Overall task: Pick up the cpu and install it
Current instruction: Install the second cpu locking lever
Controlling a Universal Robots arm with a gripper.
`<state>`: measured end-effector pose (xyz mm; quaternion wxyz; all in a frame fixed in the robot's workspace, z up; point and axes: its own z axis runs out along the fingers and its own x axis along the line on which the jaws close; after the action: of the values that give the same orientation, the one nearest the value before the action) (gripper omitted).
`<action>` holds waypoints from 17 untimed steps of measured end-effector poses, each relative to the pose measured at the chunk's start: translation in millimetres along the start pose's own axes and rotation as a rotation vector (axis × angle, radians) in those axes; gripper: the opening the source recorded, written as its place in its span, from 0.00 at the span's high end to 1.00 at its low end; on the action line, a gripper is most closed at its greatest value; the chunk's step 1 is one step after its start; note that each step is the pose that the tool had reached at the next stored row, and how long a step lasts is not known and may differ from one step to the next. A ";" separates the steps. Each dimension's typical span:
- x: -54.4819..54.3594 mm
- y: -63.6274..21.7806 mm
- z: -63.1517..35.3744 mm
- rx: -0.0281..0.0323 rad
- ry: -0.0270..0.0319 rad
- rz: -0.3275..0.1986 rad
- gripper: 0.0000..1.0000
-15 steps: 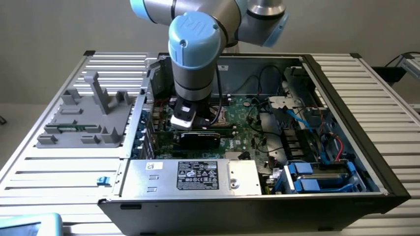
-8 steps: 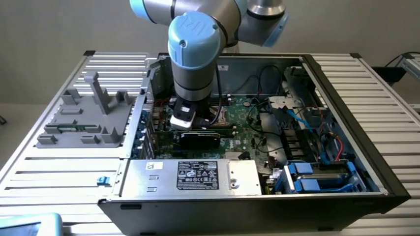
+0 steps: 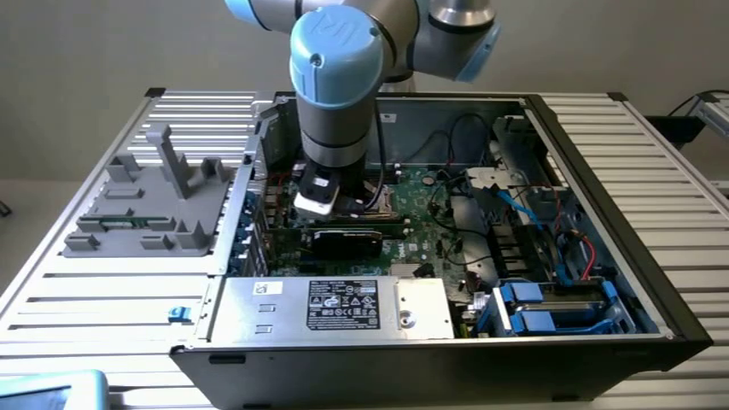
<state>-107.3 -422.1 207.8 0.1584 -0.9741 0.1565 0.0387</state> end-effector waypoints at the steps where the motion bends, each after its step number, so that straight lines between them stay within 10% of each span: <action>1: -0.6 -1.4 -4.5 -0.0013 0.0003 0.000 0.89; 12: -7.3 -18.0 -50.3 -0.0215 0.0071 0.001 0.89; 17: -11.2 -29.6 -57.1 -0.0649 0.0216 0.002 0.89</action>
<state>-107.1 -410.5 272.1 0.1250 -0.9790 0.1578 0.0334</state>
